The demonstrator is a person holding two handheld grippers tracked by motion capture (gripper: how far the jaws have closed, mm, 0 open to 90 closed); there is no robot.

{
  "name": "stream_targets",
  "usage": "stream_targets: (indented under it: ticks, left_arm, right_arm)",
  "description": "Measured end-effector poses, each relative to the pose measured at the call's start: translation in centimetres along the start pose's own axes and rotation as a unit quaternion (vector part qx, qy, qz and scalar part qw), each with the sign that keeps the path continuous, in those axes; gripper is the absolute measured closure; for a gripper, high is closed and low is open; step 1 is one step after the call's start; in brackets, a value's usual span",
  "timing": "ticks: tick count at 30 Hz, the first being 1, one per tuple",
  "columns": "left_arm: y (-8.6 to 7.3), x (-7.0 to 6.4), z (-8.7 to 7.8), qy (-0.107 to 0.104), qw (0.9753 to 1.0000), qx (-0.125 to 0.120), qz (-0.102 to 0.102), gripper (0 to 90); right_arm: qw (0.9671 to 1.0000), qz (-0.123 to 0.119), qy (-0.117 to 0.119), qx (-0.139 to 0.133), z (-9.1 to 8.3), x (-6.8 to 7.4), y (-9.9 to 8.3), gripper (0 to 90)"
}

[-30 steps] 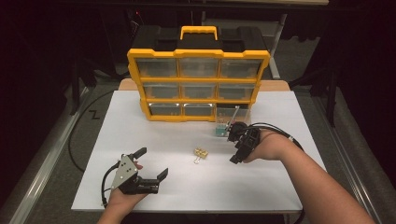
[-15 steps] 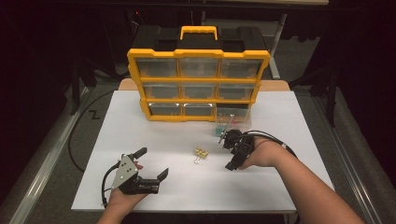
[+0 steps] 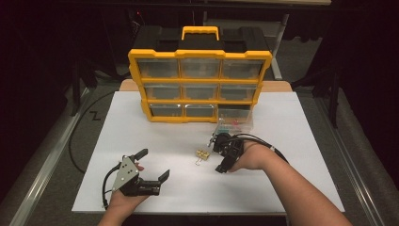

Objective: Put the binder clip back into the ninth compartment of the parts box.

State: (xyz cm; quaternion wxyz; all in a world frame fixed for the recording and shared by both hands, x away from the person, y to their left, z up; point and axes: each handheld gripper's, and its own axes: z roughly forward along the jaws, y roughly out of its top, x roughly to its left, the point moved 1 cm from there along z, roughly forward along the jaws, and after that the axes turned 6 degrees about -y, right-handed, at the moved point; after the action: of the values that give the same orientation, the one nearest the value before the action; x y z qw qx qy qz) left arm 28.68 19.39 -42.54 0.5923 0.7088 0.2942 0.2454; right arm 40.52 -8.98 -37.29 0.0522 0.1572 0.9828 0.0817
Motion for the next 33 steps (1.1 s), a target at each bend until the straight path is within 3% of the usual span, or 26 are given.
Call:
stream_targets:
  ticks: [14, 33]
  left_arm:
    - [0.0, 0.1, 0.0, 0.0, 1.0, -0.001, -0.002, 0.2]
    - [0.0, 0.1, -0.1, -0.002, 1.0, -0.002, -0.002, 0.2]
  right_arm:
    - [0.9999, -0.005, -0.003, -0.015, 1.4, 0.2, 2.9, 40.5]
    - [0.9994, -0.011, -0.01, -0.03, 1.7, -0.6, 5.4, 54.3]
